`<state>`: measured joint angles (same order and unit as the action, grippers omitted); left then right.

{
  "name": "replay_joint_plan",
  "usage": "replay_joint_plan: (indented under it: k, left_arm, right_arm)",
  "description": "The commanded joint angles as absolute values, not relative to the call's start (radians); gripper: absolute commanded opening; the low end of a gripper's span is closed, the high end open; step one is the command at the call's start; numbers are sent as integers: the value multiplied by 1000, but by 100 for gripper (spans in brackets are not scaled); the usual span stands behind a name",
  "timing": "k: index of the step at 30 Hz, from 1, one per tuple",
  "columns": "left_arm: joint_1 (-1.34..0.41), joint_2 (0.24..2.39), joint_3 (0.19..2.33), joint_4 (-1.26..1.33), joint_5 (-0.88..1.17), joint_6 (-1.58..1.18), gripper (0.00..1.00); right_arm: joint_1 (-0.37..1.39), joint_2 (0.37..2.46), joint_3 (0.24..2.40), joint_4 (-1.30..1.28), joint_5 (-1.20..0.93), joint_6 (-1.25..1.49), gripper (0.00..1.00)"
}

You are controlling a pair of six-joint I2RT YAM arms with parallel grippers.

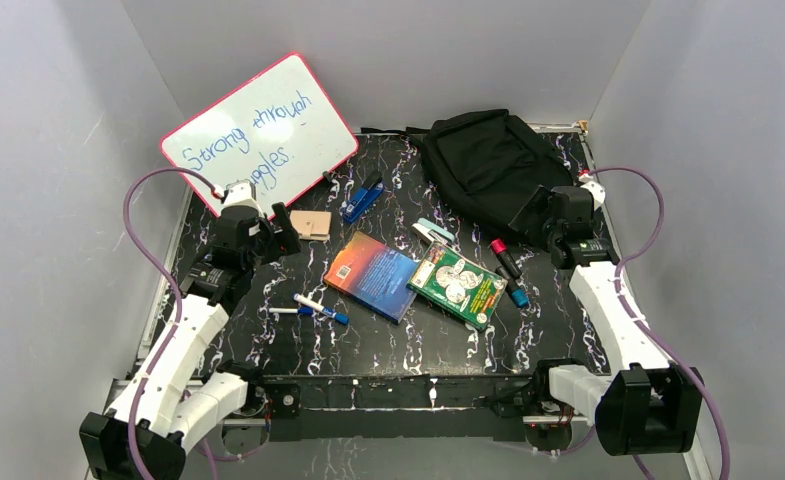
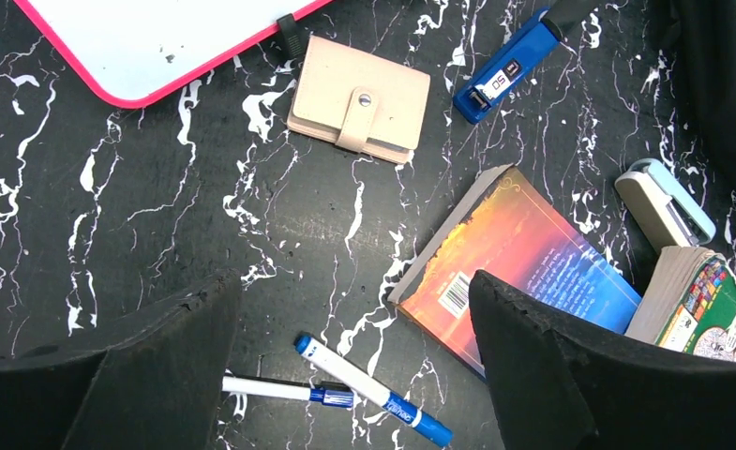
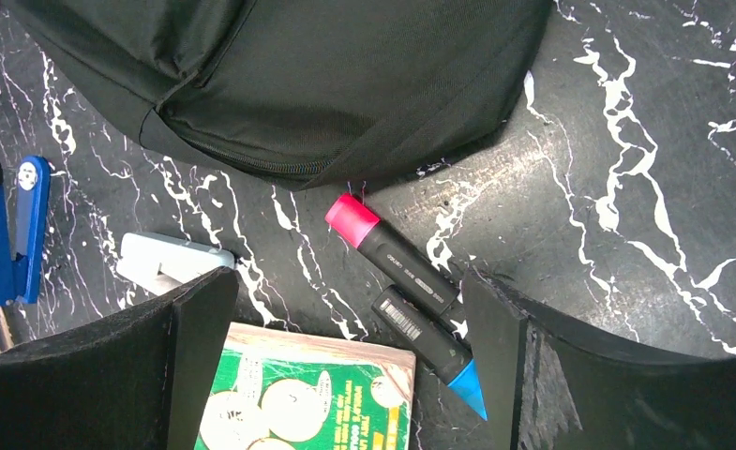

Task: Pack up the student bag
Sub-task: Pick up the student bag at the center of the board.

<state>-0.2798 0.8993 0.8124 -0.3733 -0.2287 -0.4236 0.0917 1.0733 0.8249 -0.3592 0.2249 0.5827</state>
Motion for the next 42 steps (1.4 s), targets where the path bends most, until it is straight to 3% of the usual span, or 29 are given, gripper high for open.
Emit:
replay_joint_plan:
  k: [1, 11, 23, 26, 36, 42]
  left_arm:
    - [-262, 896, 824, -348, -173, -424, 88]
    - [-250, 921, 822, -345, -83, -392, 88]
    - [-250, 969, 820, -349, -24, -371, 86]
    - [-250, 976, 825, -352, -15, -371, 85]
    - [-248, 979, 824, -358, -4, -378, 85]
    - [-248, 986, 824, -361, -1, -378, 85]
  right_arm:
    - [86, 1087, 857, -330, 249, 634, 99]
    - [12, 1173, 945, -359, 359, 527, 99]
    - [-209, 1419, 953, -241, 141, 642, 99]
    - [-254, 1476, 921, -111, -22, 666, 99]
    - [-290, 1650, 935, 21, -206, 741, 99]
    - [-298, 1724, 950, 3, -240, 769, 93]
